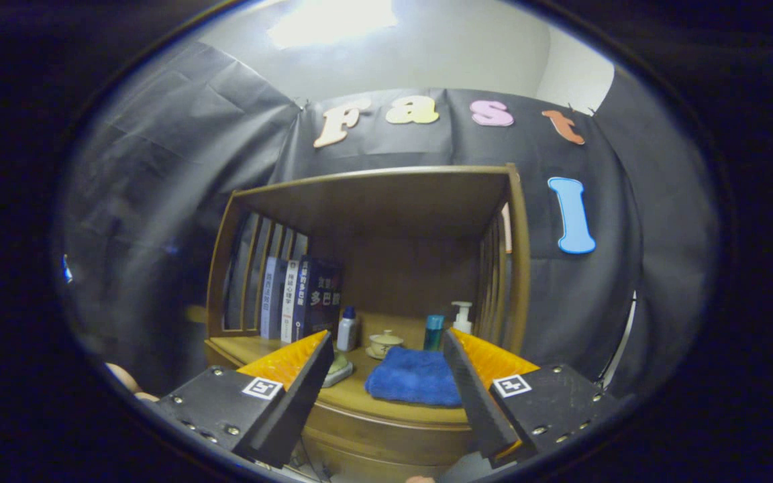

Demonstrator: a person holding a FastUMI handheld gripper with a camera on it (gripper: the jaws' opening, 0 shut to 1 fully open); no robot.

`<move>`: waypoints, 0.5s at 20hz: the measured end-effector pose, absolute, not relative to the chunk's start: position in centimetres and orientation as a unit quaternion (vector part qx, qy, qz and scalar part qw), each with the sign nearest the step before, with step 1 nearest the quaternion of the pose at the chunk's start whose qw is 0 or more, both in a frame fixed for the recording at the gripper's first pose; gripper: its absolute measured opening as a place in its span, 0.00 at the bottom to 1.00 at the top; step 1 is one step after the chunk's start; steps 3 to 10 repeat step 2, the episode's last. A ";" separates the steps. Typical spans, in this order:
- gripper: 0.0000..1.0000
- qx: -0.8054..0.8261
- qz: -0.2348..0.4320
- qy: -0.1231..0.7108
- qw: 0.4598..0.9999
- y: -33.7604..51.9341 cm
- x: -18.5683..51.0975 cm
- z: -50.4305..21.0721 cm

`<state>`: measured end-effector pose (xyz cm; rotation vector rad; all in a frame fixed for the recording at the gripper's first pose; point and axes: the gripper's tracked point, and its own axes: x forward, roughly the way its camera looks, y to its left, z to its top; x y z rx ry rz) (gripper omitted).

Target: Pull open the drawer, take out the items inside it, and place them on the countertop above the cabinet.

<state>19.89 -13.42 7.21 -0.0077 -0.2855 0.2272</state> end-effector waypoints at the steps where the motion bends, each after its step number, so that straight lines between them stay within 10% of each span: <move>1: 0.98 0.005 0.118 -0.138 0.983 -14.7 19.4 6.5; 10: 0.98 0.014 0.117 -0.126 0.985 -15.9 19.0 5.2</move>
